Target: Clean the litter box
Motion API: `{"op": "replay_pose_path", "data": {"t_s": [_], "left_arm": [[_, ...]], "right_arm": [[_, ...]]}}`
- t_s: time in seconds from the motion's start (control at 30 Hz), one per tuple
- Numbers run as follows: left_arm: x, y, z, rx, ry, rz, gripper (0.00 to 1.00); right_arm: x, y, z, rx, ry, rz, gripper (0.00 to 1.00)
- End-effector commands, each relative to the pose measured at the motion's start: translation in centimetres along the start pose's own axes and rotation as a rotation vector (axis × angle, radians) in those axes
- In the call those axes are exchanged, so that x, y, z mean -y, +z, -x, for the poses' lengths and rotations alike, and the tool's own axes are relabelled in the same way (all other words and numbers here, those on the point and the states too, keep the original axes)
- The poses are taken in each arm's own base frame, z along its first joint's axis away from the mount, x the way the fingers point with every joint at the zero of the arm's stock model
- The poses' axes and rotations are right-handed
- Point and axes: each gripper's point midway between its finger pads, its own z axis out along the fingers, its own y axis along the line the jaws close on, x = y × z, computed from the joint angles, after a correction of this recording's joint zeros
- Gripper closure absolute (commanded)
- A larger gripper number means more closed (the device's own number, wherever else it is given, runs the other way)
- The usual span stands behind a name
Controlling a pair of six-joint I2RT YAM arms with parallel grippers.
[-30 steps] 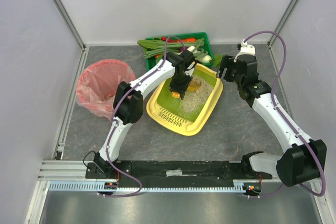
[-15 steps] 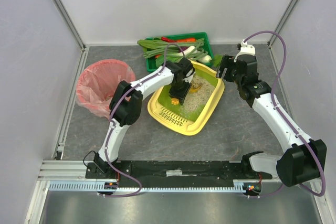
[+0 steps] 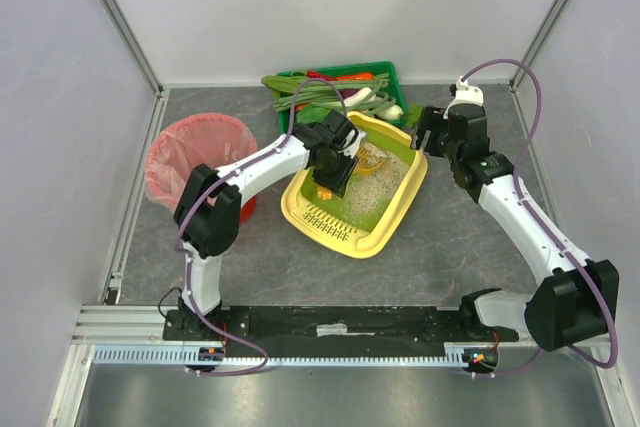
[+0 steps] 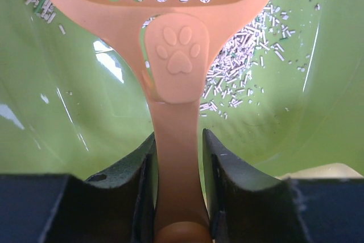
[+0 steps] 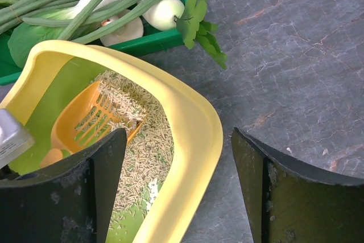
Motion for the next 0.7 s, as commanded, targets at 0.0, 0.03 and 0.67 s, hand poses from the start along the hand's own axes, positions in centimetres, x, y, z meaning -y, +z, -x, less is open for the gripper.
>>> {"op": "replay_pose_path", "data": {"t_s": [0.0, 0.03, 0.67], "left_arm": [[0.6, -1.9, 1.5, 0.090, 0.094, -0.034, 0.98], [0.8, -2.3, 1.3, 0.093, 0.104, -0.042, 0.98], [1.0, -7.2, -4.0, 0.042, 0.148, -0.013, 0.98]], "right_arm": [[-0.2, 0.1, 1.5, 0.036, 0.016, -0.001, 0.18], [-0.3, 0.1, 1.5, 0.036, 0.016, 0.000, 0.18], [-0.5, 0.8, 1.1, 0.020, 0.015, 0.008, 0.18]]}}
